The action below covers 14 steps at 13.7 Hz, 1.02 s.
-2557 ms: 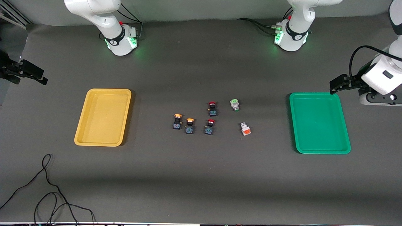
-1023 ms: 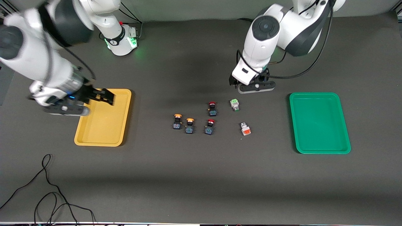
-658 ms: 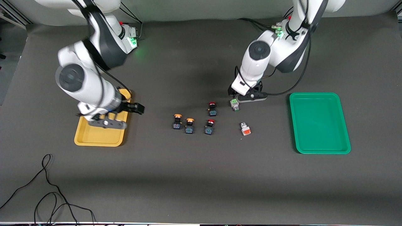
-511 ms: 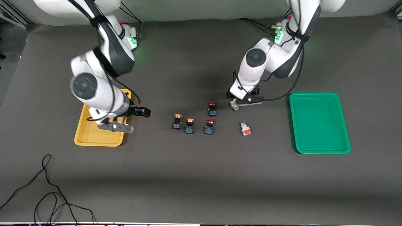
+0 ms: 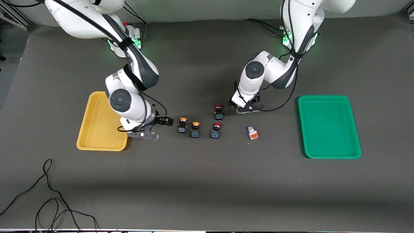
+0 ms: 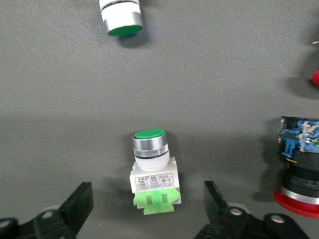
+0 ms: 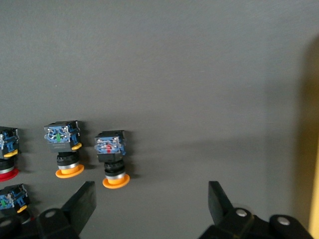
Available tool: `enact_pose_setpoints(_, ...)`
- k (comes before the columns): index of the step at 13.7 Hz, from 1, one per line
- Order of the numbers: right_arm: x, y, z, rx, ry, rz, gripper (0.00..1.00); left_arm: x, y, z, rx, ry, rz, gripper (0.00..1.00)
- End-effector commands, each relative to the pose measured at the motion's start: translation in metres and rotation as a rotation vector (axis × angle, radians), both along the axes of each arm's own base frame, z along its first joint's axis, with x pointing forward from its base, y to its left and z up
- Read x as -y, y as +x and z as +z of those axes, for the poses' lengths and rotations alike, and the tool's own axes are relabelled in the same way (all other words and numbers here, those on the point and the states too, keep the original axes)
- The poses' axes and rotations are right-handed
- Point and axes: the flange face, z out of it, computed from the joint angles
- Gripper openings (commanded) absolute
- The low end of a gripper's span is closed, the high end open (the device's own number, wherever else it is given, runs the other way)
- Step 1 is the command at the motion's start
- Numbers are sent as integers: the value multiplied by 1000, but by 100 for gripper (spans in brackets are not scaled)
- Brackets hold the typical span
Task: Place green and yellow buttons in trays
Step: 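Grasp the green-cap button with the left gripper while the right gripper descends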
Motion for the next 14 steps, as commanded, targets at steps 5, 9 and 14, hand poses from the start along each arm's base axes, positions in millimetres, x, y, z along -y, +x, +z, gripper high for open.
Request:
enact_pose_setpoints(5, -41, -13, -77, 47, -65, 4, 100, 7, 4, 0, 15, 4, 37, 26)
enact_pose_setpoints(9, -57, -24, -108, 64, -86, 13, 100, 11, 29, 36, 21, 7, 58, 21)
enact_pose_setpoints(14, -61, -17, -102, 105, -74, -16, 100, -42, 95, 157, -10, 28, 61, 16)
